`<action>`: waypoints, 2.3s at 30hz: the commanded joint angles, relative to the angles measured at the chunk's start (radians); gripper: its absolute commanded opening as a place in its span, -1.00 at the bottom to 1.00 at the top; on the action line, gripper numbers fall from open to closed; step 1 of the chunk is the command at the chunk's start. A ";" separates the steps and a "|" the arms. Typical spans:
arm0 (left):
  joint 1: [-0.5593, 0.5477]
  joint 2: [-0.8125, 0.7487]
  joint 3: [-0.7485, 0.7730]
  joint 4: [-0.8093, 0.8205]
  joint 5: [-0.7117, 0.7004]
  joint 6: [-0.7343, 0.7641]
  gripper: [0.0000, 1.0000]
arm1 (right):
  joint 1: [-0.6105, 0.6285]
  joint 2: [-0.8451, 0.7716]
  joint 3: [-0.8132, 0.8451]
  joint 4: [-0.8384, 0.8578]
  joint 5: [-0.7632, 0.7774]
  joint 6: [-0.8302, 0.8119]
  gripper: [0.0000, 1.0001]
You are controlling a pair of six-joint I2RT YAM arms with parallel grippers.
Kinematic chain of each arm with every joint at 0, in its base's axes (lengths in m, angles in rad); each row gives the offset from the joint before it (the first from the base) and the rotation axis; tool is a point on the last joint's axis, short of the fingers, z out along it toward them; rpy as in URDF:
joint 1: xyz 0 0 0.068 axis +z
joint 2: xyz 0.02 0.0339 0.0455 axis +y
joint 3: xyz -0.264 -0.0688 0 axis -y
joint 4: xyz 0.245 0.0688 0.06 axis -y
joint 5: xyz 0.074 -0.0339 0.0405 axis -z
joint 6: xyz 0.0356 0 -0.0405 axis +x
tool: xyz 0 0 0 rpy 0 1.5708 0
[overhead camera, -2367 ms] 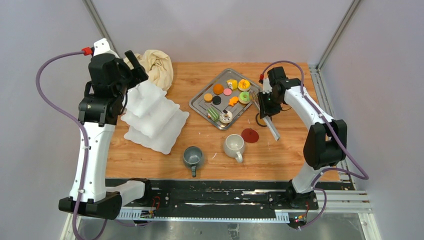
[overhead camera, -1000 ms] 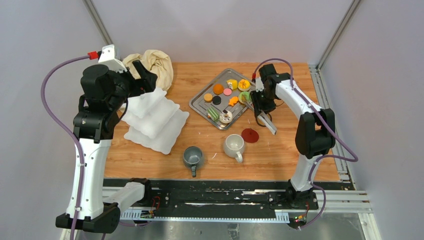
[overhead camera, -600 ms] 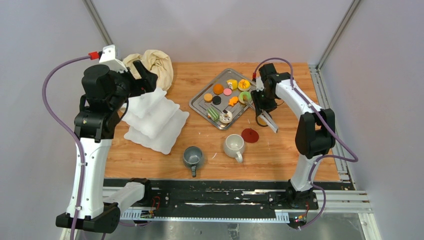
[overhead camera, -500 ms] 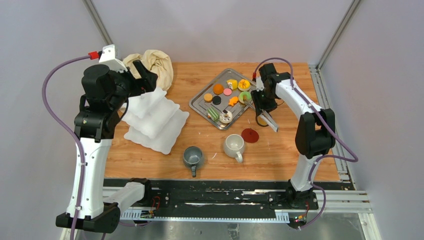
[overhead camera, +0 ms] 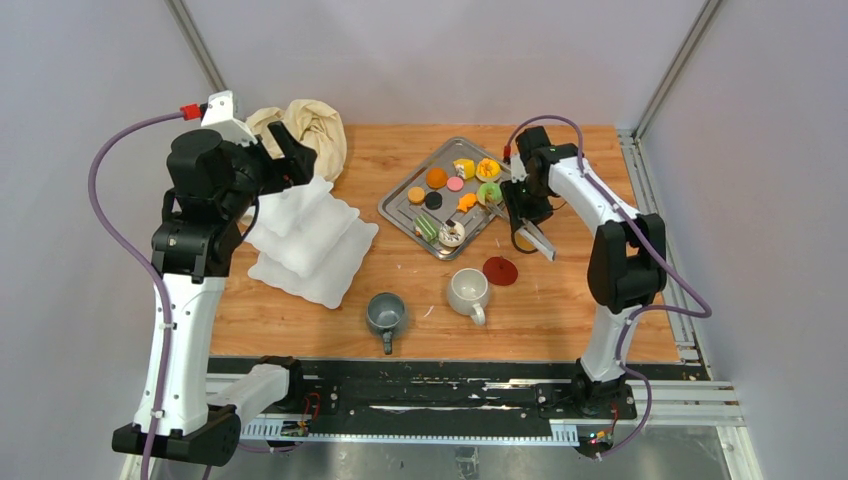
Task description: Serve the afternoon tea
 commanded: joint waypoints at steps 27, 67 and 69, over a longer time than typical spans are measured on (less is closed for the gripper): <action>-0.004 -0.024 -0.023 0.036 0.002 -0.003 0.87 | 0.028 0.062 0.109 -0.031 0.066 -0.034 -0.31; -0.004 0.203 0.129 -0.217 -0.298 0.029 0.43 | 0.028 -0.043 0.021 0.004 0.032 -0.036 -0.81; -0.004 0.203 0.122 -0.205 -0.294 0.014 0.37 | 0.028 -0.045 0.019 0.004 0.032 -0.036 -0.81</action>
